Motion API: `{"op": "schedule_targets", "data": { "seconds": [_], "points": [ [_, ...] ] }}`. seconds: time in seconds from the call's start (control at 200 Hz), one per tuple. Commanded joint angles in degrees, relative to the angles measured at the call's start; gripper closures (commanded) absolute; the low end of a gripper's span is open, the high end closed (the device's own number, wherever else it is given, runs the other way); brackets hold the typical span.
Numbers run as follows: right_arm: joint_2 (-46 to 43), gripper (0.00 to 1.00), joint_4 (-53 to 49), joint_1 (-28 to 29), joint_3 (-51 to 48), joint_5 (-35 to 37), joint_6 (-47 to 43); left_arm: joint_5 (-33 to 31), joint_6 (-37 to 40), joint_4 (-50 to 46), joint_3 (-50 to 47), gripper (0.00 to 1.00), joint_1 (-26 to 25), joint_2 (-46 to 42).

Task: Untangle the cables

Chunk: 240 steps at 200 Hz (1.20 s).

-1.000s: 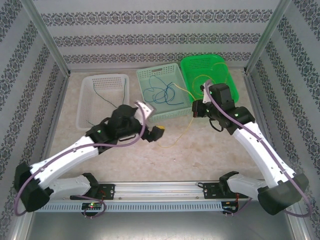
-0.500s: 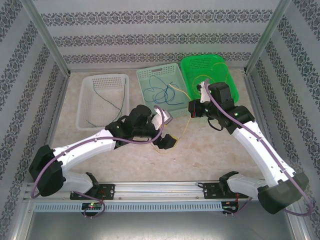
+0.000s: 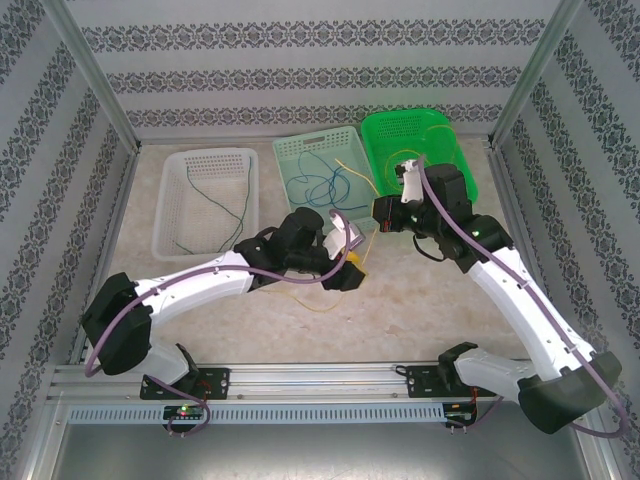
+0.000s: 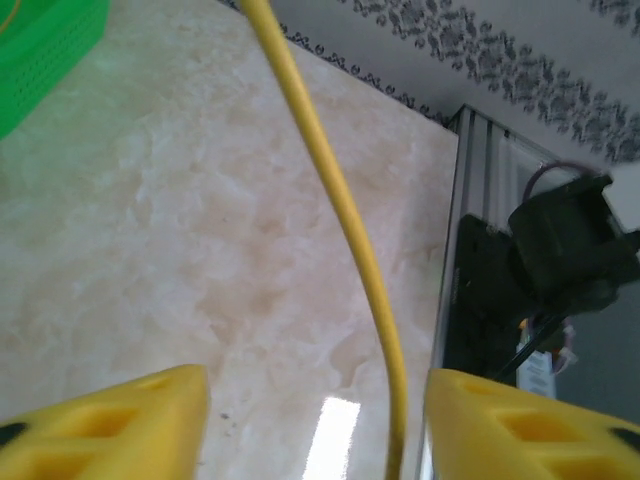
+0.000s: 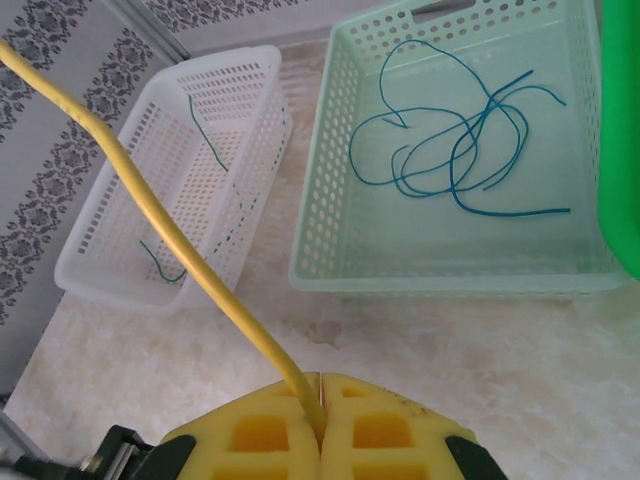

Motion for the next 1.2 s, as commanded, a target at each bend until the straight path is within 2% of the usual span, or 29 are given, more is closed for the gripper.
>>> {"op": "schedule_targets", "data": {
  "seconds": [0.0,0.075,0.095,0.11,0.17,0.245,0.34,0.495,0.669,0.879,1.194],
  "points": [
    [-1.37,0.99,1.29,0.42,-0.66,-0.64,0.97,0.19,-0.49,0.24,1.14,0.67,-0.67,-0.19],
    [-1.64,0.96,1.09,0.23,-1.19,-0.2,1.02,0.14,-0.33,0.07,1.03,0.82,-0.68,-0.45],
    [-1.73,0.95,1.0,0.17,-1.29,0.08,1.15,0.24,-0.24,-0.21,1.09,0.89,-0.67,-0.48],
    [-1.77,0.94,0.99,0.0,-1.42,0.32,1.24,0.01,-0.27,-0.39,1.1,1.0,-0.67,-0.52],
    [-2.06,0.84,0.96,-0.52,-1.87,1.16,1.69,-0.75,-0.39,-1.11,0.97,1.0,-0.67,-0.7],
    [-2.62,0.56,1.41,-1.48,-2.76,1.34,2.42,-2.02,-0.35,-1.66,0.87,1.0,-0.67,-0.9],
    [-3.82,0.44,2.01,-2.62,-4.33,1.63,2.75,-3.82,-0.56,-2.71,1.15,1.0,-0.67,-1.15],
    [-7.31,0.42,4.4,-5.17,-8.65,1.18,5.38,-6.68,-1.28,-2.15,0.51,1.0,-0.69,-1.77],
    [-9.47,0.44,8.33,-5.61,-14.2,-5.46,9.34,-8.48,-1.94,-1.83,0.89,1.0,-0.67,-1.68],
    [-10.33,0.44,15.32,-2.56,-19.4,-8.48,15.58,-7.53,-2.51,-0.91,1.43,1.0,-0.67,-0.9],
    [-9.3,0.44,20.43,1.45,-21.11,-8.81,17.39,-7.03,-2.58,-0.81,1.93,1.0,-0.67,-0.21]
  ]
}}
